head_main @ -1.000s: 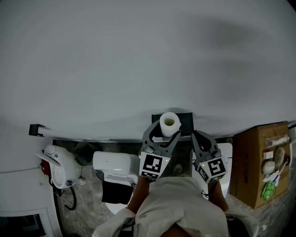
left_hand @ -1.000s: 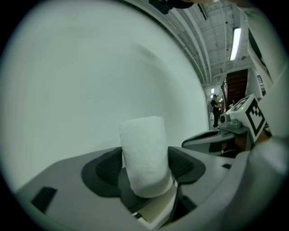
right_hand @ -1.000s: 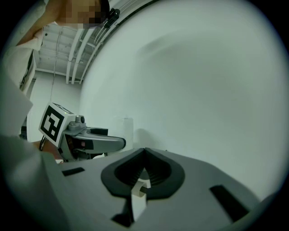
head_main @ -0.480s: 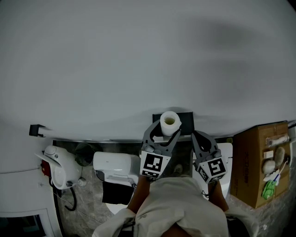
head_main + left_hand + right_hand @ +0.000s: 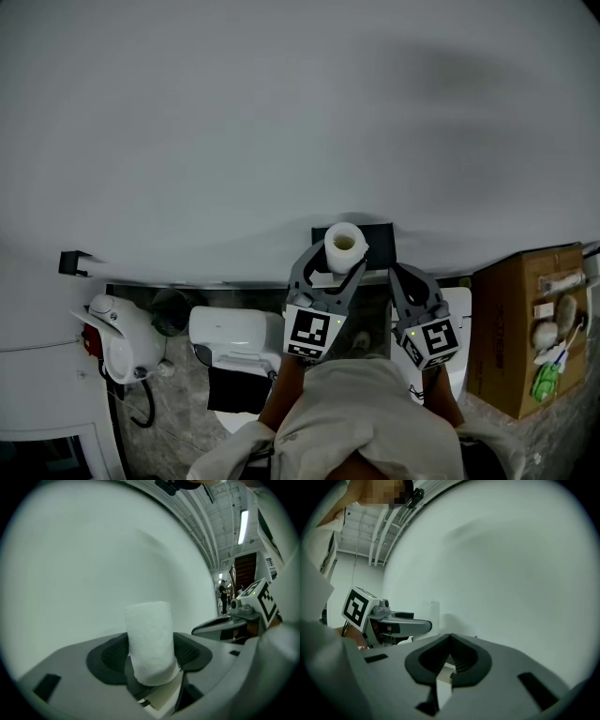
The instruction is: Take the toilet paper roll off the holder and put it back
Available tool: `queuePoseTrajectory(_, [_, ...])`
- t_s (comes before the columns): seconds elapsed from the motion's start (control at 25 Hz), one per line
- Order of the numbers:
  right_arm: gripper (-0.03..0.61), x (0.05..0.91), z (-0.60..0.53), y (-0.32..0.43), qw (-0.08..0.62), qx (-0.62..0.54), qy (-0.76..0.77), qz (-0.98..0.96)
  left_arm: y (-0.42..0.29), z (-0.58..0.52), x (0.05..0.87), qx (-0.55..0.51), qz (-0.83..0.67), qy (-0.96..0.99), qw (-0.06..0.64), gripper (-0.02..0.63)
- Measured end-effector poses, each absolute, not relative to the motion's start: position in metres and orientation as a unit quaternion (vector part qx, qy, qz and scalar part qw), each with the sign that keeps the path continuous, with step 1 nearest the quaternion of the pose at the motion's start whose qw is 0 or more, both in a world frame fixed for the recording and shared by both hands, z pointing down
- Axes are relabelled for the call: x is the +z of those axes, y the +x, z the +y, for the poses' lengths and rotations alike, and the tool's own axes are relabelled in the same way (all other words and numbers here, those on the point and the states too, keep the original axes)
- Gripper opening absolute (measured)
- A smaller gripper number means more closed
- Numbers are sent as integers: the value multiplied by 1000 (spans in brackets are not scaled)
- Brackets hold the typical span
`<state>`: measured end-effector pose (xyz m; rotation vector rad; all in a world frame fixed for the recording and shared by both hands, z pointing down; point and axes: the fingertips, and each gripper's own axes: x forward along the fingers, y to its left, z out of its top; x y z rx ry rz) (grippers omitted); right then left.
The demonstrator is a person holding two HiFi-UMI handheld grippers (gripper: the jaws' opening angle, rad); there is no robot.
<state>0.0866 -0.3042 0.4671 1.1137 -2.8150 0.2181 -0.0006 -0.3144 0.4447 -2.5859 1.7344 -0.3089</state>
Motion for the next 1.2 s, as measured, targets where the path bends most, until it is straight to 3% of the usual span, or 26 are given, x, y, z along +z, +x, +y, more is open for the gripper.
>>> queuePoseTrajectory(1.2, [-3, 452, -235, 51, 52, 54, 415, -907, -47, -240, 420, -65, 521, -850, 34, 301])
